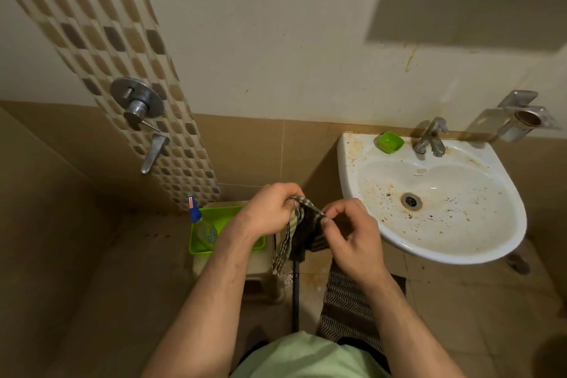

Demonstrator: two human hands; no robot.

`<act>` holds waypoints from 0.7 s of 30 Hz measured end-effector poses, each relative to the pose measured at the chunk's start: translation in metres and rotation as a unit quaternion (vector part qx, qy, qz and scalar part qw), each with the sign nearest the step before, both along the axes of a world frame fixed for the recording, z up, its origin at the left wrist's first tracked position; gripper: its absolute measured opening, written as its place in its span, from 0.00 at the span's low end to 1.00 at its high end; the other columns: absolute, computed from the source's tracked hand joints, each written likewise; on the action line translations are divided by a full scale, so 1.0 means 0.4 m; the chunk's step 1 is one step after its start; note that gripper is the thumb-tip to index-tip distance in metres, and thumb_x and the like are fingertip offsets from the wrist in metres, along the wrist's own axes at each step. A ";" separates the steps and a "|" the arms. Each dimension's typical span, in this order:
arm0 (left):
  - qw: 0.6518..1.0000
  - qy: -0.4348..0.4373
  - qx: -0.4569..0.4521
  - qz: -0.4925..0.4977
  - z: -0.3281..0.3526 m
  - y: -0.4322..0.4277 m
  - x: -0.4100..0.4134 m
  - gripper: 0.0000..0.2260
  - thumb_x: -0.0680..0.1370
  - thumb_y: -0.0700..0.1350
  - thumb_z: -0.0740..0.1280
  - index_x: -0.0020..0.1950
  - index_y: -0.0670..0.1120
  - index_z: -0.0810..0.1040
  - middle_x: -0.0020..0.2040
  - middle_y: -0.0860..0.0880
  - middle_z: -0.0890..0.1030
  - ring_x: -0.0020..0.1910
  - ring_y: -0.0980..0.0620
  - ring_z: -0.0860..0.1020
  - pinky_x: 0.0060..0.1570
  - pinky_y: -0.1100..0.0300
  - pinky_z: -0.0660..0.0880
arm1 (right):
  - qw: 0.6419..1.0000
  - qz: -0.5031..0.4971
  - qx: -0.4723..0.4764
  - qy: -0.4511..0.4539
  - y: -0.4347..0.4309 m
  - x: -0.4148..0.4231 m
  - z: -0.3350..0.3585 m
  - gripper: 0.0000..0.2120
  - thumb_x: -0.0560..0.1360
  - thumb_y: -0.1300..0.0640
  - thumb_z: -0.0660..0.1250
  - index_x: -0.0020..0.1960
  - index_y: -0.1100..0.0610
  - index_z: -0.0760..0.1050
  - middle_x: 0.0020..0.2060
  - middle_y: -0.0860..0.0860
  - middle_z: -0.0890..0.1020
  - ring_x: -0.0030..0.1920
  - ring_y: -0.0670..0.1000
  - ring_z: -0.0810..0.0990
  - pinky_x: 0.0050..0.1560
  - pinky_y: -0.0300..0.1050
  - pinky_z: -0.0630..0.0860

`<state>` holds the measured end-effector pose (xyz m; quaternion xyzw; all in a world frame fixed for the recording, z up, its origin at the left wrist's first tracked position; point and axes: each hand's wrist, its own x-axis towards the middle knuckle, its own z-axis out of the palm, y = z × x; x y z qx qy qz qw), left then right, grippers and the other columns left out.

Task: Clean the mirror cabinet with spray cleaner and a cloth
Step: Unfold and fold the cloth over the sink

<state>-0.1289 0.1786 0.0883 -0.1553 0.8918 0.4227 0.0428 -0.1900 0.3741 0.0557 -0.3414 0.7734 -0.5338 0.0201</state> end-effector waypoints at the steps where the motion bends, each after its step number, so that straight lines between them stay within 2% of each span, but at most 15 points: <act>1: 1.000 -0.008 -0.015 -0.004 0.005 -0.004 0.001 0.12 0.83 0.39 0.63 0.49 0.57 0.79 0.47 0.54 0.82 0.50 0.54 0.80 0.54 0.53 0.77 | 1.000 0.017 0.023 -0.003 0.005 -0.007 0.005 0.04 0.75 0.54 0.68 0.45 0.45 0.75 0.41 0.42 0.79 0.45 0.48 0.79 0.45 0.49 0.76; 3: 0.999 -0.019 -0.043 -0.002 0.017 -0.016 0.002 0.13 0.83 0.40 0.63 0.50 0.58 0.79 0.49 0.53 0.82 0.52 0.53 0.80 0.55 0.54 0.76 | 0.989 0.057 0.132 0.028 0.014 -0.021 0.000 0.01 0.77 0.48 0.65 0.46 0.43 0.74 0.37 0.41 0.78 0.41 0.45 0.77 0.43 0.50 0.75; 5: 0.997 -0.029 -0.065 -0.006 0.027 -0.024 -0.001 0.14 0.83 0.40 0.63 0.49 0.60 0.79 0.51 0.53 0.82 0.52 0.53 0.80 0.55 0.53 0.76 | 0.956 0.079 0.273 0.075 0.027 -0.027 -0.020 0.09 0.78 0.40 0.62 0.47 0.44 0.75 0.37 0.40 0.78 0.42 0.43 0.74 0.47 0.53 0.75; 6: 0.996 -0.036 -0.075 -0.013 0.031 -0.024 -0.002 0.14 0.83 0.41 0.64 0.49 0.60 0.80 0.51 0.53 0.82 0.52 0.53 0.80 0.56 0.51 0.77 | 0.939 0.080 0.326 0.082 0.034 -0.025 -0.031 0.13 0.79 0.37 0.60 0.47 0.44 0.76 0.38 0.39 0.78 0.44 0.44 0.73 0.50 0.53 0.74; 8: 0.995 -0.048 -0.086 -0.024 0.028 -0.014 -0.001 0.12 0.83 0.41 0.65 0.52 0.57 0.83 0.51 0.53 0.83 0.52 0.53 0.80 0.56 0.49 0.78 | 0.924 0.064 0.366 0.088 0.052 -0.029 -0.045 0.16 0.79 0.34 0.58 0.52 0.42 0.79 0.48 0.38 0.78 0.50 0.44 0.72 0.55 0.54 0.73; 11: 0.993 -0.057 -0.102 -0.023 0.018 -0.017 -0.001 0.09 0.84 0.43 0.64 0.53 0.53 0.83 0.50 0.51 0.84 0.51 0.51 0.81 0.55 0.48 0.79 | 0.940 -0.005 0.315 0.129 0.075 -0.042 -0.038 0.13 0.81 0.39 0.61 0.58 0.43 0.79 0.61 0.43 0.75 0.62 0.47 0.70 0.60 0.54 0.73; 14: 0.993 -0.059 -0.100 -0.019 0.011 -0.034 -0.004 0.09 0.84 0.45 0.64 0.48 0.55 0.80 0.46 0.53 0.83 0.47 0.53 0.80 0.52 0.50 0.78 | 0.951 -0.072 0.247 0.169 0.079 -0.039 -0.010 0.07 0.81 0.46 0.66 0.56 0.45 0.80 0.66 0.47 0.73 0.68 0.52 0.69 0.61 0.56 0.73; 16: 0.994 -0.054 -0.096 -0.020 0.008 -0.040 -0.007 0.11 0.84 0.44 0.64 0.44 0.56 0.77 0.42 0.55 0.81 0.43 0.56 0.79 0.47 0.53 0.75 | 0.960 -0.082 0.196 0.184 0.073 -0.022 0.008 0.06 0.80 0.48 0.69 0.55 0.47 0.81 0.69 0.49 0.72 0.72 0.53 0.67 0.67 0.57 0.70; 18: 0.995 -0.039 -0.094 -0.023 0.012 -0.050 -0.012 0.10 0.84 0.44 0.64 0.43 0.53 0.77 0.40 0.54 0.80 0.40 0.56 0.78 0.42 0.54 0.74 | 0.966 -0.078 0.150 0.197 0.070 -0.018 0.033 0.06 0.79 0.49 0.70 0.55 0.48 0.82 0.73 0.52 0.70 0.75 0.50 0.64 0.72 0.51 0.67; 20: 0.994 -0.022 -0.102 -0.024 0.029 -0.062 -0.020 0.09 0.83 0.44 0.65 0.43 0.51 0.78 0.37 0.54 0.79 0.38 0.57 0.77 0.39 0.55 0.72 | 0.983 -0.071 0.117 0.126 0.067 -0.028 0.070 0.05 0.79 0.52 0.71 0.55 0.48 0.82 0.72 0.50 0.73 0.72 0.48 0.71 0.70 0.48 0.72; 21: 0.994 -0.016 -0.104 -0.026 0.039 -0.064 -0.021 0.10 0.83 0.44 0.65 0.42 0.52 0.78 0.36 0.55 0.79 0.37 0.57 0.76 0.38 0.56 0.71 | 0.991 -0.067 0.093 0.068 0.069 -0.031 0.088 0.05 0.79 0.54 0.72 0.54 0.47 0.82 0.67 0.47 0.78 0.67 0.47 0.76 0.66 0.48 0.77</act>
